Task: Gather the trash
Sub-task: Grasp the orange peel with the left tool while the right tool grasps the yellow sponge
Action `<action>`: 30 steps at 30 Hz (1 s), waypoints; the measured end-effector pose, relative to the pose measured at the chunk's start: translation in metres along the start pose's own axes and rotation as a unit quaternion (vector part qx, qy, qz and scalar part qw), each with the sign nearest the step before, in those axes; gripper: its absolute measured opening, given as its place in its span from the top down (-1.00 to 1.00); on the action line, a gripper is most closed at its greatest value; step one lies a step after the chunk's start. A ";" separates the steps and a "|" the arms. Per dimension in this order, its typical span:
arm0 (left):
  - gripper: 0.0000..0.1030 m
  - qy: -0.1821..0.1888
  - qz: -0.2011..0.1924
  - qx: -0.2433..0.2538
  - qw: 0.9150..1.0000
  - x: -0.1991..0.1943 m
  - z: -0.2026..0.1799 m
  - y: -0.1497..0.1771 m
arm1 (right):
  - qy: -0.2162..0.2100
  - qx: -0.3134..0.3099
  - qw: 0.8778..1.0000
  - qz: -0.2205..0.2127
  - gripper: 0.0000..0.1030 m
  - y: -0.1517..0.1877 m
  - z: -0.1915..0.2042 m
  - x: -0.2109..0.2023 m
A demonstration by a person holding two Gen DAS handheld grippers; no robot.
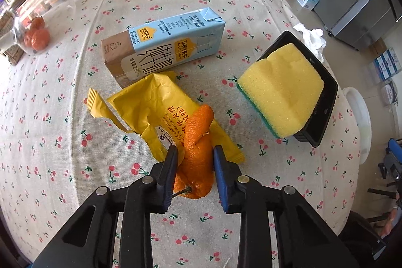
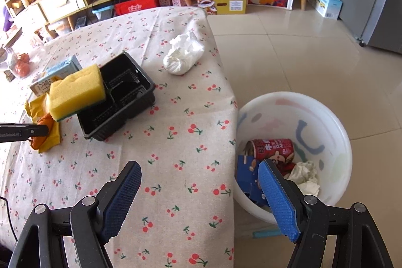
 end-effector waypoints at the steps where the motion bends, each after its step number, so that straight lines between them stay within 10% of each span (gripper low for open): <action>1: 0.50 0.003 -0.004 0.000 1.000 -0.004 -0.001 0.000 | -0.002 -0.002 1.000 -0.003 -0.58 -0.003 0.004 -0.001; 14: 0.52 0.012 -0.094 -0.011 0.995 -0.079 0.017 0.014 | -0.054 -0.033 0.998 -0.008 -0.59 -0.033 0.082 0.021; 30: 0.52 -0.003 -0.083 -0.038 0.996 -0.086 0.074 0.031 | -0.061 -0.170 0.983 -0.039 -0.59 -0.047 0.193 0.065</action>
Point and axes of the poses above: each gripper's, at about its wrist camera, not at the fingertips, and x roughly the way its jaws point, z to its left, y to its underside, the point moved 7 cm from there along x, roughly the way its jaws point, and after that the axes turned 4 degrees about y, right-handed, at the moved point
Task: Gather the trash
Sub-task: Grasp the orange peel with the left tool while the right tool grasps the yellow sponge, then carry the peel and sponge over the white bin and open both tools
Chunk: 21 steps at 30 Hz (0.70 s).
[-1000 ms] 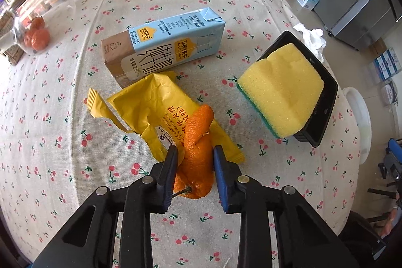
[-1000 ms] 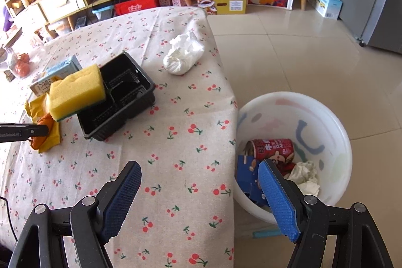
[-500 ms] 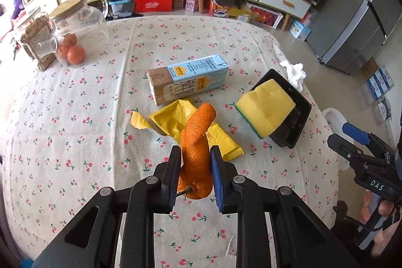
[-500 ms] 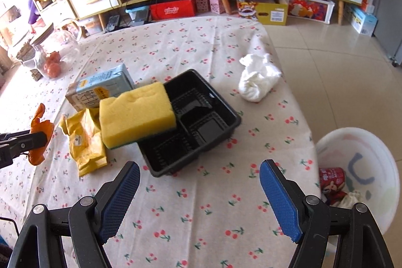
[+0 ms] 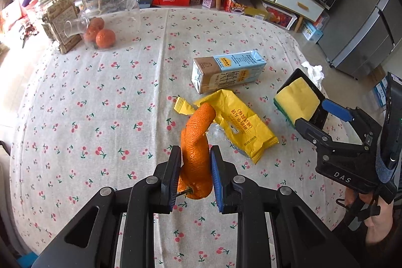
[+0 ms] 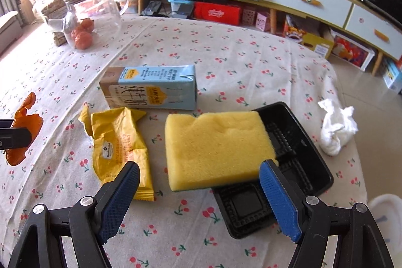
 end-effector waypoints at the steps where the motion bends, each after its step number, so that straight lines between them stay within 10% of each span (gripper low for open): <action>1: 0.52 0.000 0.001 0.000 1.000 0.000 0.001 0.001 | 0.005 -0.006 1.000 0.002 -0.59 0.000 0.002 0.005; 14: 0.52 -0.001 0.004 0.005 1.000 0.001 -0.004 0.003 | 0.018 -0.015 1.000 0.004 0.31 0.002 -0.002 0.010; 21: 0.52 0.003 -0.003 0.025 1.000 -0.001 -0.025 0.000 | 0.022 0.001 1.000 -0.013 0.38 0.004 -0.021 -0.020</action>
Point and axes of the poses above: each gripper's, at about its wrist camera, not at the fingertips, and x roughly the way its jaws point, z to its left, y to its underside, the point moved 7 cm from there along x, roughly the way its jaws point, and after that the axes turned 4 degrees about y, right-handed, at the moved point
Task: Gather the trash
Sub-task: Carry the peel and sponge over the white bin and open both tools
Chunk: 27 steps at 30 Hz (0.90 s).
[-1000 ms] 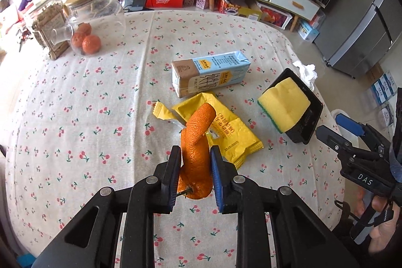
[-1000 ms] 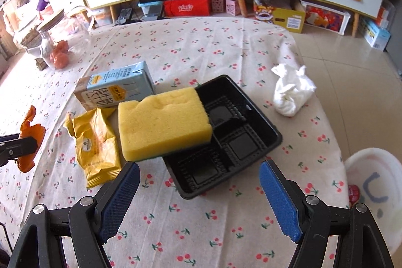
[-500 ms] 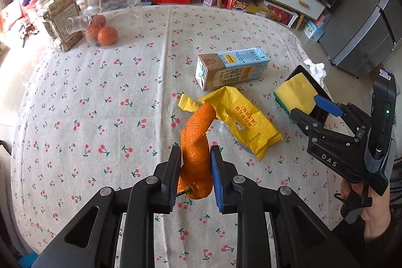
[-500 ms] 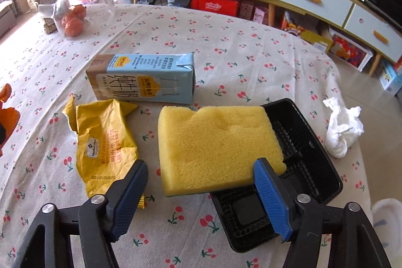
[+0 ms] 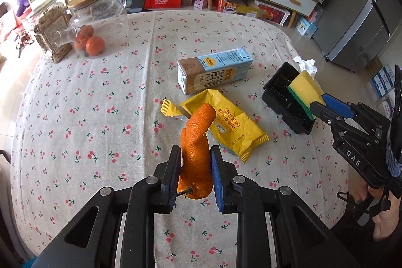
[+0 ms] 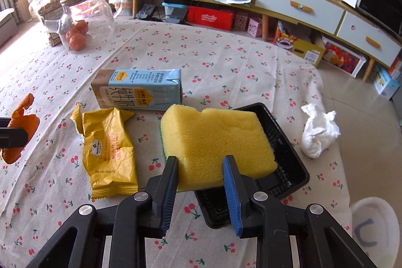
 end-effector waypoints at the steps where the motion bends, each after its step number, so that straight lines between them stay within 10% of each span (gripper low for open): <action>1: 0.52 0.002 -0.001 0.002 1.000 0.000 -0.003 -0.001 | 0.000 0.004 1.000 -0.002 0.38 0.000 -0.005 -0.004; 27: 0.52 0.076 0.002 0.081 0.994 0.027 -0.156 -0.006 | 0.078 0.132 0.988 0.010 0.38 0.079 -0.162 -0.085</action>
Point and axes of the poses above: each gripper's, at about its wrist camera, not at the fingertips, and x roughly the way its jaws point, z to its left, y to its underside, the point moved 7 cm from there along x, roughly the way its jaws point, and after that the axes turned 4 degrees about y, right-handed, at the moved point
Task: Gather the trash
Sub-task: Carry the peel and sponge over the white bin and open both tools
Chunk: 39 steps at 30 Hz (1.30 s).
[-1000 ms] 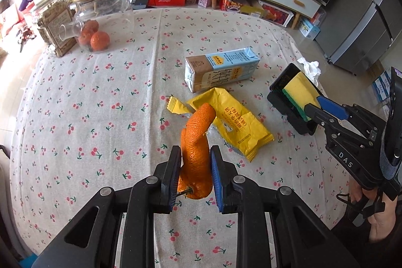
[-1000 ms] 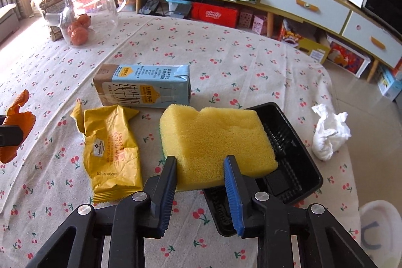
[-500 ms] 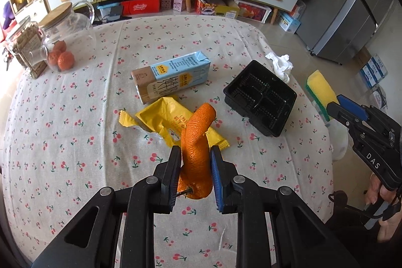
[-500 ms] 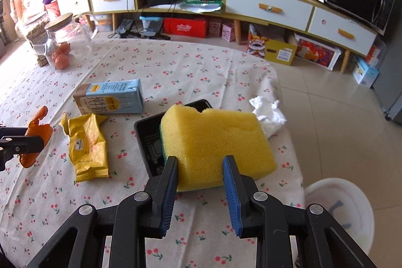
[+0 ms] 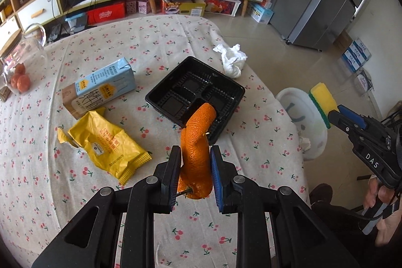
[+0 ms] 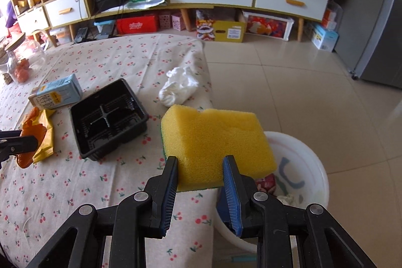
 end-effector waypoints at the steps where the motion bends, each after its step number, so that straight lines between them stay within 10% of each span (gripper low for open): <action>1: 0.52 0.002 0.000 0.002 1.000 0.002 -0.005 -0.001 | 0.003 0.007 1.000 0.003 0.38 0.003 -0.008 0.001; 39: 0.52 0.101 0.012 0.106 0.989 0.100 -0.185 -0.014 | 0.065 0.087 0.991 0.072 -0.14 0.104 -0.150 -0.022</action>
Point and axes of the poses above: each gripper's, at about its wrist camera, not at the fingertips, and x roughly the way its jaws point, z to its left, y to its underside, the point moved 7 cm from there along x, roughly the way its jaws point, and after that the axes turned 4 degrees about y, right-handed, at the moved point
